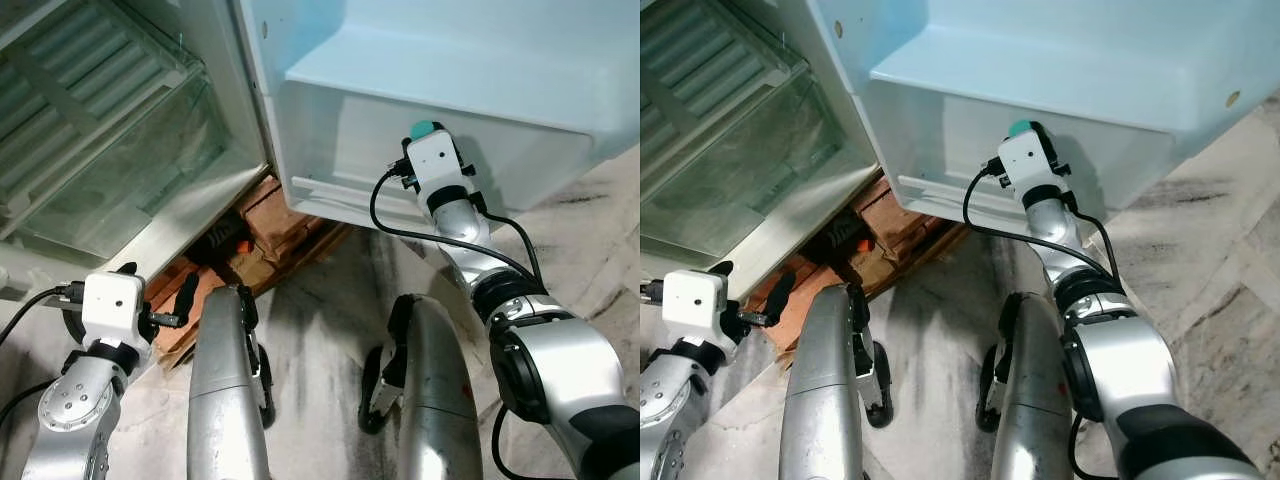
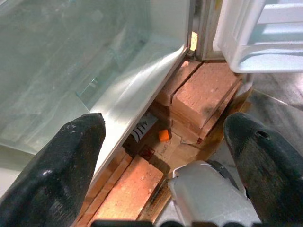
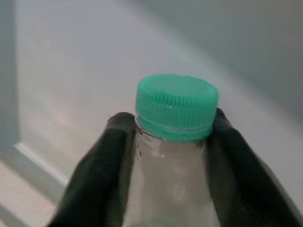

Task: Restocking fridge

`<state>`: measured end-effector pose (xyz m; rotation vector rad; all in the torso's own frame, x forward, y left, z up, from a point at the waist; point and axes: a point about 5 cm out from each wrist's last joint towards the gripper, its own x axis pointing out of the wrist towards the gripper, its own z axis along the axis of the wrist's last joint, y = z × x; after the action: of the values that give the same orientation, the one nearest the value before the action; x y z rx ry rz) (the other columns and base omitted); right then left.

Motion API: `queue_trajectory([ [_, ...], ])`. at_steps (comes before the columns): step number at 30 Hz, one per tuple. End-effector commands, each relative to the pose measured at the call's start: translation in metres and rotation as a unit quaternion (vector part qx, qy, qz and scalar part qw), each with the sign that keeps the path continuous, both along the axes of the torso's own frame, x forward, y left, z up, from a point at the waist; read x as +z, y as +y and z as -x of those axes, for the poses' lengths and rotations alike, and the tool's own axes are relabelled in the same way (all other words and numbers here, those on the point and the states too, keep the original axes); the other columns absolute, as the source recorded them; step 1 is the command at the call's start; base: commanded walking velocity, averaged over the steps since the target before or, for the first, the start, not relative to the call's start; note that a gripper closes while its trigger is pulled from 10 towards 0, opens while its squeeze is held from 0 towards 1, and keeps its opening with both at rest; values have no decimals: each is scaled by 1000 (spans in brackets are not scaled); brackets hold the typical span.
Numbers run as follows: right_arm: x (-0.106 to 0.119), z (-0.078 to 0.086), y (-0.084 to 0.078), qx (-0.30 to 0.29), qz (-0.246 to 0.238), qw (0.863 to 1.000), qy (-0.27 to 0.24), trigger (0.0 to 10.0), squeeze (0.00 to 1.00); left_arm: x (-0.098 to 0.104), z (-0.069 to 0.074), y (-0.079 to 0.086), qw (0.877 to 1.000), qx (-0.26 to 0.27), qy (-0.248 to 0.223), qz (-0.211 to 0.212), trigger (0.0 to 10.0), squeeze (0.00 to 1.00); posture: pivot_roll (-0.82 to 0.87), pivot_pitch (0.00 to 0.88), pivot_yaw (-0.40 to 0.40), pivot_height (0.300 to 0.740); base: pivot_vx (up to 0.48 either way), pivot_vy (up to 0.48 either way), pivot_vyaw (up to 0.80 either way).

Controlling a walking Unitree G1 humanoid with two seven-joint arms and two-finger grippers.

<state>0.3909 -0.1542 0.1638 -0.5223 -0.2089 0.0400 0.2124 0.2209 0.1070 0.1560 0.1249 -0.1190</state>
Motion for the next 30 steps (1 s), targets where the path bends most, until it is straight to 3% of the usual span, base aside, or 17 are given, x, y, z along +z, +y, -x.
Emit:
queue_trajectory([
  [1,9,0,-18,-34,-8,999,-28,10000,1000,-9,5,3,1000,8,21,-5,10000,0,159,313,5,546,0,0,0],
  [16,14,4,-48,-118,-54,989,-64,10000,1000,-9,-21,-3,1000,-10,-1,1,10000,0,126,240,23,546,0,0,0],
  [29,20,2,-35,-88,-93,990,-67,10000,1000,-13,-37,-6,1000,-14,-11,5,10000,0,79,166,40,546,0,0,0],
  [30,15,3,-31,-75,-124,988,-54,10000,1000,-15,-38,-7,1000,-14,-10,8,10000,0,55,143,45,546,0,0,0],
])
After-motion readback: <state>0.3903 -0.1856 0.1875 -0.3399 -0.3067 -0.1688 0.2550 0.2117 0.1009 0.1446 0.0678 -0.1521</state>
